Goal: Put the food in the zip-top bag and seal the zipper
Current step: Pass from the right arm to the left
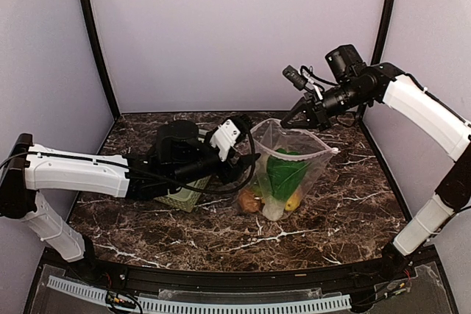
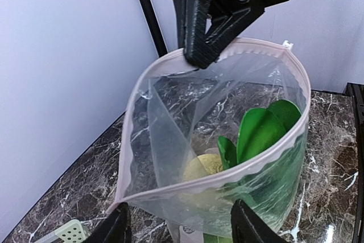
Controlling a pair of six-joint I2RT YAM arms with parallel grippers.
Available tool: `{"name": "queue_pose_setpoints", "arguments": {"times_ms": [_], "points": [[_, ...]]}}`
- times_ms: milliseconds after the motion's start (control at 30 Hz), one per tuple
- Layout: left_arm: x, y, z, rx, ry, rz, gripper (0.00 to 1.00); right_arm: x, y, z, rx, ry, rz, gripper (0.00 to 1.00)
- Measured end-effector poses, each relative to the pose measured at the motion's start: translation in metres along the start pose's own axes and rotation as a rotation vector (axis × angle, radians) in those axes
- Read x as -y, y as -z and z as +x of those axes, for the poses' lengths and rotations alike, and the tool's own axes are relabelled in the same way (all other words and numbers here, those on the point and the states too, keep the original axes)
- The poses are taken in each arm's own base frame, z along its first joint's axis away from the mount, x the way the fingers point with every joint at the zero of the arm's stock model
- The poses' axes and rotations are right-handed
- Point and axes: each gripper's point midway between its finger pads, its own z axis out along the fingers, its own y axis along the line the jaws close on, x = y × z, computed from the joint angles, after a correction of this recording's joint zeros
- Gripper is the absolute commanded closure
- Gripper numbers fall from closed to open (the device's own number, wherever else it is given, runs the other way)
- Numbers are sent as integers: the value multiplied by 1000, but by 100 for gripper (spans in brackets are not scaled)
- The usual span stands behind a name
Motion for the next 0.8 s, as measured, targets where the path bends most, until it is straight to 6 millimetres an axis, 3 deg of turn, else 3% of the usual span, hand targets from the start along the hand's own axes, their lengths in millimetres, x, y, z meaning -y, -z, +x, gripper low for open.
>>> {"name": "queue_pose_setpoints", "arguments": {"times_ms": [133,300,500,800], "points": [[-6,-3,1,6,8,8,42,-1,-2,1,-6,0,-3,100],[5,-4,3,14,24,70,41,0,-2,2,-9,-1,4,100],[13,14,22,0,38,123,38,0,-2,1,-9,-1,3,100],[-2,12,19,15,63,105,32,-2,-3,2,-11,1,-6,100]]}}
